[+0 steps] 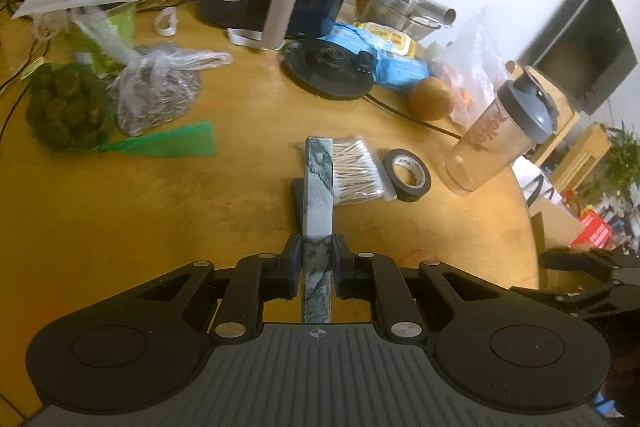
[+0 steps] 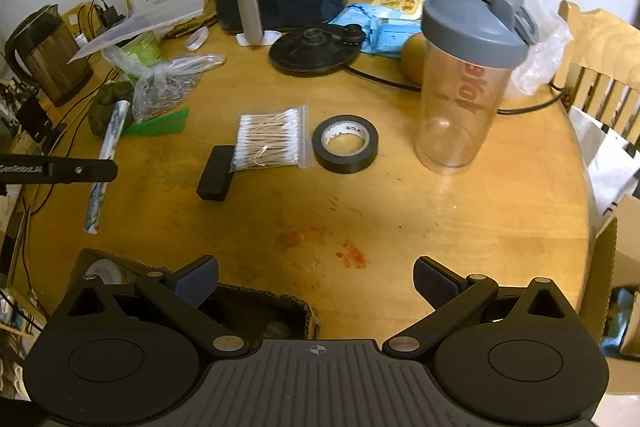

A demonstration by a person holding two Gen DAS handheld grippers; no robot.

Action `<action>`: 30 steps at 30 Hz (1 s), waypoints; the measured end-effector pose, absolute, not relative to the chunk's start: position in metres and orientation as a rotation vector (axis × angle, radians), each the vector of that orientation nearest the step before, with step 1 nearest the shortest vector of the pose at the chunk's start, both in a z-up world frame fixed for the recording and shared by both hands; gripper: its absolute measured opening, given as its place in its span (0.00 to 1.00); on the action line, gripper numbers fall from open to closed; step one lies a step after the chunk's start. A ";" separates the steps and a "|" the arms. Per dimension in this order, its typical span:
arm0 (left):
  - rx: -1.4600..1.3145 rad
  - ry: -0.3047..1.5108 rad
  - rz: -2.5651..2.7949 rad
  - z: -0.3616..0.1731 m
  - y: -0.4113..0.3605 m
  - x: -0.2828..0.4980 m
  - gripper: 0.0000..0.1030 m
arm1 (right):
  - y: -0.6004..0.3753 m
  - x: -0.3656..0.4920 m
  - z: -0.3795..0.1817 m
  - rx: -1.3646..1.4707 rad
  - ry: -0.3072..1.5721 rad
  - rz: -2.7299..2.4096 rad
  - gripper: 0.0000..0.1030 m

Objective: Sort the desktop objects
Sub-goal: 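Lift the marble-patterned bar upright with the left tool, then carry the marble bar in the left tool toward the cardboard box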

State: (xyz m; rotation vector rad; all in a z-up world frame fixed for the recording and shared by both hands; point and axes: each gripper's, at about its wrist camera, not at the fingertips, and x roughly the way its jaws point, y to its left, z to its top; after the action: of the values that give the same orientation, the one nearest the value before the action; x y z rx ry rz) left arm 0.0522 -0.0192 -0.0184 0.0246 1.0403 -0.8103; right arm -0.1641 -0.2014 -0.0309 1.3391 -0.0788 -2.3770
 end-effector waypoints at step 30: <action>-0.122 1.054 -0.723 -0.007 0.037 0.007 0.16 | -0.240 -0.217 -0.055 1.298 0.103 -2.322 1.00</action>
State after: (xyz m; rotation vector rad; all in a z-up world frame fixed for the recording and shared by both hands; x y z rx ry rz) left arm 0.0074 0.0372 -0.0071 -0.1217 1.0536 -0.7233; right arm -0.2174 -0.2401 -0.0546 1.2984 0.1030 -2.3222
